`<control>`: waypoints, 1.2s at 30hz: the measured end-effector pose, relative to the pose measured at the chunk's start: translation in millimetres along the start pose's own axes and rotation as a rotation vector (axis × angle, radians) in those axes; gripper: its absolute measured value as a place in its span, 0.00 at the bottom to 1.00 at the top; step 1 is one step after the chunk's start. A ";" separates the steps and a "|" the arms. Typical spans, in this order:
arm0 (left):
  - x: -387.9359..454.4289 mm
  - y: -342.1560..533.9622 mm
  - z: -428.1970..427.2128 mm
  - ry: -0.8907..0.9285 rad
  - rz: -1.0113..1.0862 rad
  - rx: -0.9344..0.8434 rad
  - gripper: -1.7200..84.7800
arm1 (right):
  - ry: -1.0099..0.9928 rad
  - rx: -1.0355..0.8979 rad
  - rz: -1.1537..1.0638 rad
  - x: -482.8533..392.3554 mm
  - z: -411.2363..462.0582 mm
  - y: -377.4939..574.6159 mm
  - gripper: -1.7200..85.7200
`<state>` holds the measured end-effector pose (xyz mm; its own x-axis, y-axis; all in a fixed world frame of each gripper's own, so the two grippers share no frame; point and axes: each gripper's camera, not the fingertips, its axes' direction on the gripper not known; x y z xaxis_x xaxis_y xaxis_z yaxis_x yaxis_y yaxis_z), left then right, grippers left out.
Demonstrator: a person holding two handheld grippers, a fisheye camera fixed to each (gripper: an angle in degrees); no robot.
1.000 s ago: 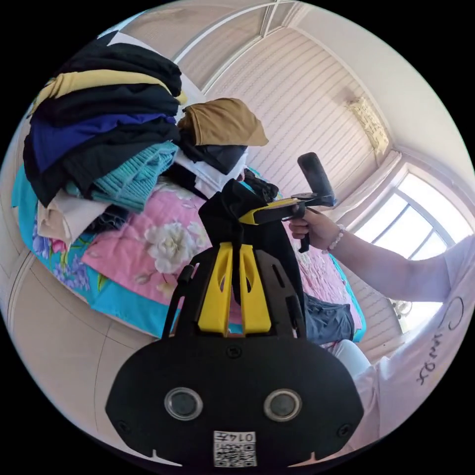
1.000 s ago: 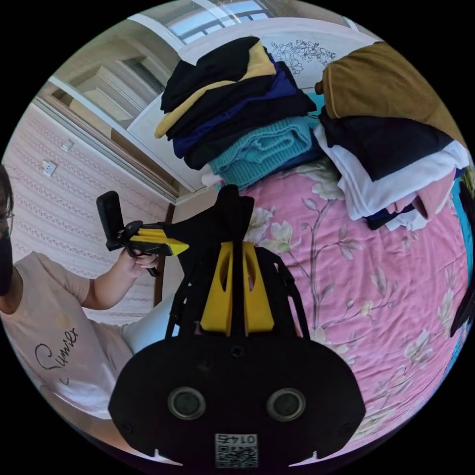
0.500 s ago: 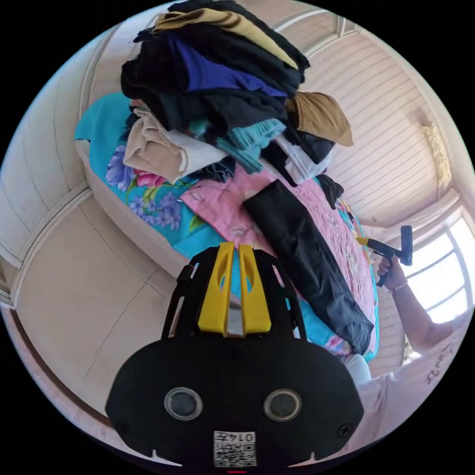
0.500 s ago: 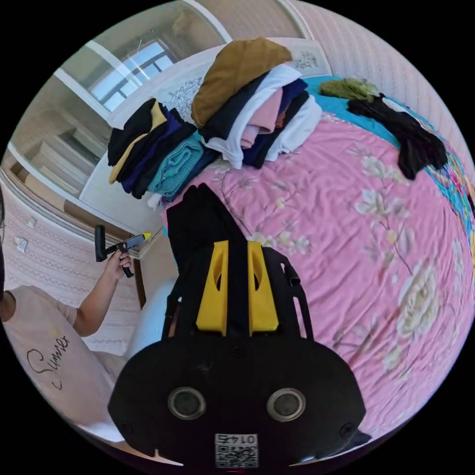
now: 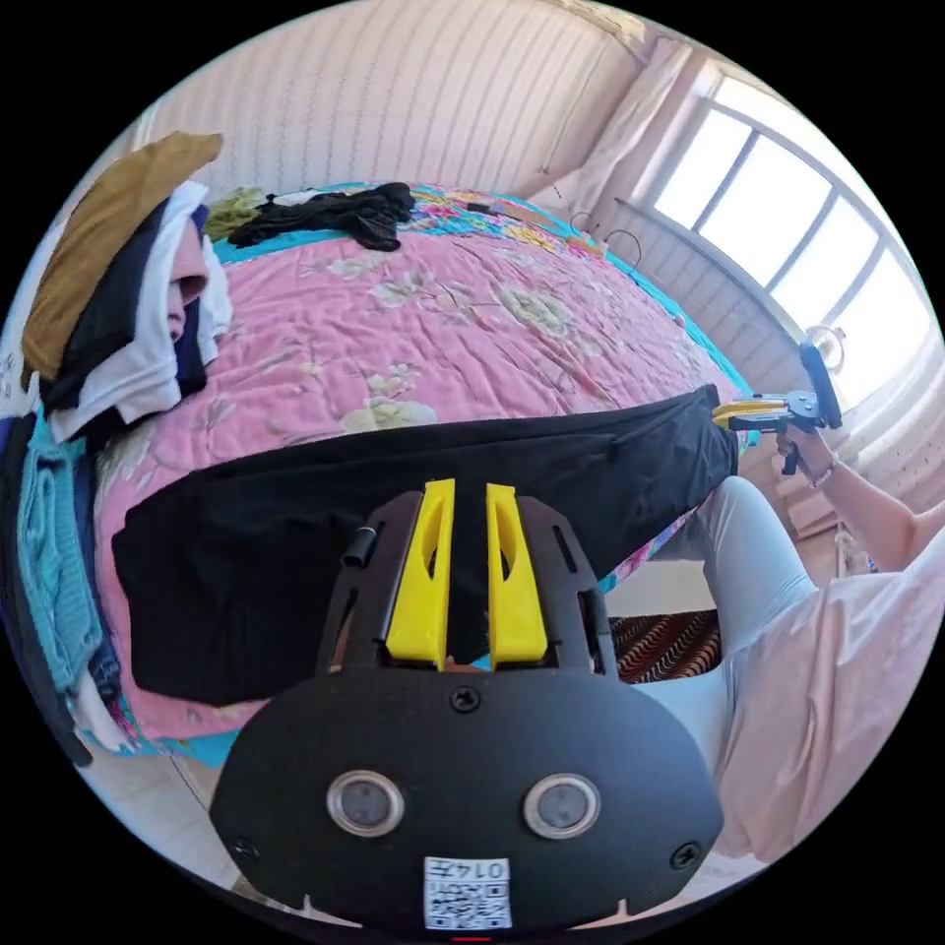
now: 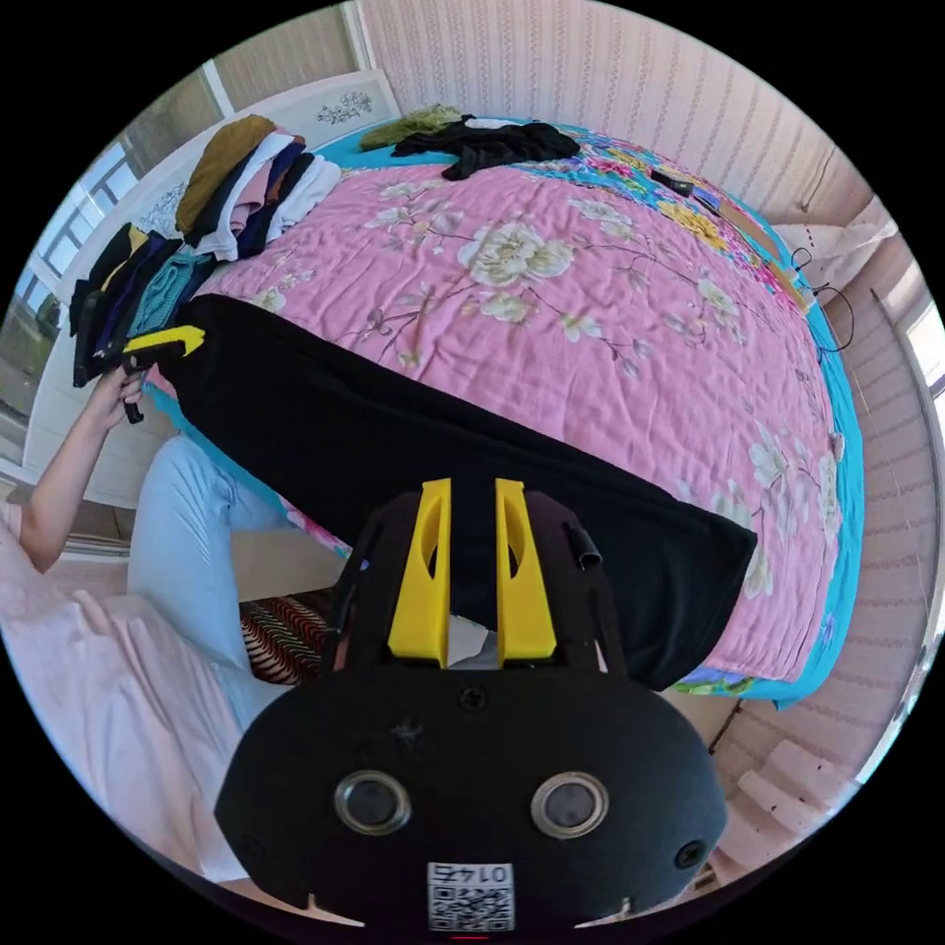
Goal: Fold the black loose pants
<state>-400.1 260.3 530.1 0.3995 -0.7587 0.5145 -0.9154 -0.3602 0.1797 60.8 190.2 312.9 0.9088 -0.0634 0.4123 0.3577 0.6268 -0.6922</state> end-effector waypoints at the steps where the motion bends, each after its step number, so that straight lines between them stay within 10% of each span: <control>1: 7.0 -12.9 6.6 0.004 0.014 -0.025 0.10 | 0.003 -0.006 -0.027 -3.8 0.4 -4.3 0.11; 6: 61.4 -94.5 64.2 -0.091 0.080 -0.287 0.08 | -0.023 -0.064 -0.210 -27.3 14.1 -48.0 0.10; 19: 110.3 -223.1 15.8 -0.062 0.016 -0.260 0.02 | -0.211 -0.024 -0.111 54.1 -76.4 -57.5 0.02; 36: 245.9 -310.4 -15.6 0.023 0.216 -0.304 0.09 | -0.016 0.256 0.719 277.2 -219.3 170.3 0.15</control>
<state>-18.4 194.0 614.0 0.1973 -0.7861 0.5858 -0.9526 -0.0125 0.3040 420.7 109.0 179.4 0.8953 0.4386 -0.0785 -0.3838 0.6698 -0.6357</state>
